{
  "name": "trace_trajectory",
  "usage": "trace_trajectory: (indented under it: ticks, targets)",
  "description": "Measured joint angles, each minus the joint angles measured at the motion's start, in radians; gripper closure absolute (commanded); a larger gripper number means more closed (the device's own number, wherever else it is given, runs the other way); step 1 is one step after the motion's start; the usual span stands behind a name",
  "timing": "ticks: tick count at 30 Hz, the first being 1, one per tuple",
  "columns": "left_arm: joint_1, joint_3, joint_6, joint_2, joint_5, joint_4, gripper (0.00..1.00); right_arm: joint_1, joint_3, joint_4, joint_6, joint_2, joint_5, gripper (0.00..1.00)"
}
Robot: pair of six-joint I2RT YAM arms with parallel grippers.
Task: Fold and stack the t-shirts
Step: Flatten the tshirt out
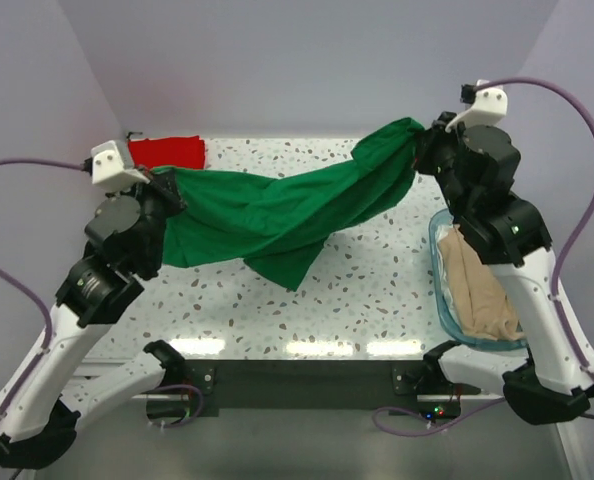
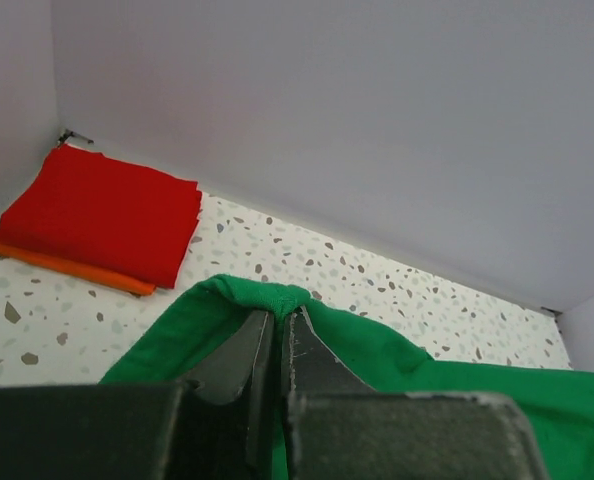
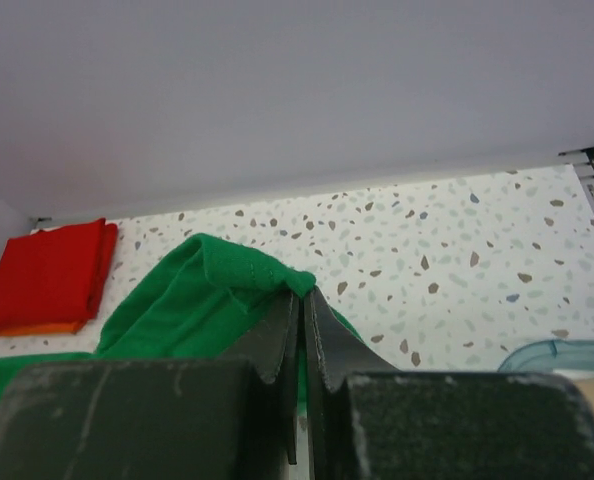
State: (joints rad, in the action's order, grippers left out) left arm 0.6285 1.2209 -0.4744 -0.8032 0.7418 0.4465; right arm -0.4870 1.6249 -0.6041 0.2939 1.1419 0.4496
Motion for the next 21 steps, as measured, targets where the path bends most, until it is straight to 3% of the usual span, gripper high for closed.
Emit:
trace_trajectory:
  ticks: [5,9,14,18,21]
  targets:
    - [-0.047,0.097,0.067,-0.249,-0.038,-0.142,1.0,0.124,0.146,0.093,0.002,0.234,-0.125,1.0]
    - [-0.185,0.231,0.068,-0.498,-0.205,-0.214,1.0,0.214,0.309,0.132,0.027,0.484,-0.245,1.0]
    - [-0.351,0.531,0.049,-0.793,-0.434,-0.203,1.0,0.281,0.578,0.122,0.065,0.731,-0.353,1.0]
    - [-0.433,0.828,0.034,-0.976,-0.585,-0.182,1.0,0.325,0.717,0.127,0.089,0.778,-0.391,1.0]
    - [-0.48,0.936,0.013,-1.012,-0.674,-0.177,1.0,0.351,0.719,0.164,0.095,0.714,-0.393,1.0]
